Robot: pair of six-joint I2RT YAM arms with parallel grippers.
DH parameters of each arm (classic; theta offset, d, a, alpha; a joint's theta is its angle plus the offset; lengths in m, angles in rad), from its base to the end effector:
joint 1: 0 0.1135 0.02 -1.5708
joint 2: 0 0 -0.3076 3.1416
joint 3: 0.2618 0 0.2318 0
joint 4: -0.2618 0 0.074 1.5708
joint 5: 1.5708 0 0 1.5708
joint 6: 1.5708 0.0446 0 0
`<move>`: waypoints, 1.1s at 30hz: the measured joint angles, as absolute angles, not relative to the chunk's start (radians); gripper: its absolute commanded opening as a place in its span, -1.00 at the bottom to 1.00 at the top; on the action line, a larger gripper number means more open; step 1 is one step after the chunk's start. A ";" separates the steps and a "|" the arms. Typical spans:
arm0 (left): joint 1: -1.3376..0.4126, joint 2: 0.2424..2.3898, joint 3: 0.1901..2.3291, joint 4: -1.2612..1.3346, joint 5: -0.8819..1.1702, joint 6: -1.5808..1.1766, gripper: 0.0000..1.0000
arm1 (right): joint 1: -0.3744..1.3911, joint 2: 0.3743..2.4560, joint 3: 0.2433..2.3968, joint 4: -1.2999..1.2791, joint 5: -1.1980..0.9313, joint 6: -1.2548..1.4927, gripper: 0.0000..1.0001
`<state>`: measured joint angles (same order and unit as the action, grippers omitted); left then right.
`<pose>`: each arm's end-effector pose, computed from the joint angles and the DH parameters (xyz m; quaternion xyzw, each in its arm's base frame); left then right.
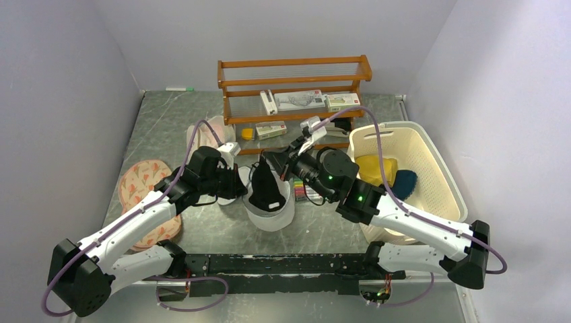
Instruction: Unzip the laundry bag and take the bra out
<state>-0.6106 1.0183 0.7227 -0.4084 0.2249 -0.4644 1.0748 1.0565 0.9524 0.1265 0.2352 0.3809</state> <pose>0.1416 -0.1112 0.2915 0.1129 0.8960 -0.3011 0.3063 0.1114 0.1841 0.4203 -0.1572 0.6815 0.4111 0.5847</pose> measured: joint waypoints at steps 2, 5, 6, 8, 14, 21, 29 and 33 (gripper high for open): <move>-0.611 1.018 0.723 -0.408 0.225 -0.464 -0.86 | 1.075 1.061 0.955 0.150 0.253 0.381 -1.00; -0.612 1.016 0.723 -0.408 0.225 -0.464 -0.86 | 1.075 1.063 0.956 0.196 0.282 0.376 -1.00; -0.612 1.015 0.723 -0.408 0.225 -0.464 -0.86 | 1.075 1.063 0.956 0.214 0.290 0.372 -1.00; -0.613 1.011 0.723 -0.408 0.224 -0.464 -0.86 | 1.075 1.063 0.962 0.246 0.310 0.357 -1.00; -0.618 1.003 0.722 -0.408 0.224 -0.464 -0.86 | 1.075 1.036 1.038 0.296 0.366 0.298 -1.00; -0.619 1.004 0.722 -0.408 0.224 -0.464 -0.87 | 1.075 0.896 1.049 0.352 0.456 0.237 -1.00; -0.619 1.009 0.719 -0.408 0.224 -0.464 -0.86 | 1.075 0.805 1.049 0.360 0.733 0.051 -1.00; -0.619 1.015 0.719 -0.407 0.224 -0.464 -0.86 | 1.075 0.827 1.037 0.419 0.930 -0.138 -1.00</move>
<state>-0.6193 1.0149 0.7189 -0.4068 0.2245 -0.4637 1.0748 0.8272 1.0367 0.4191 0.9298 -0.1383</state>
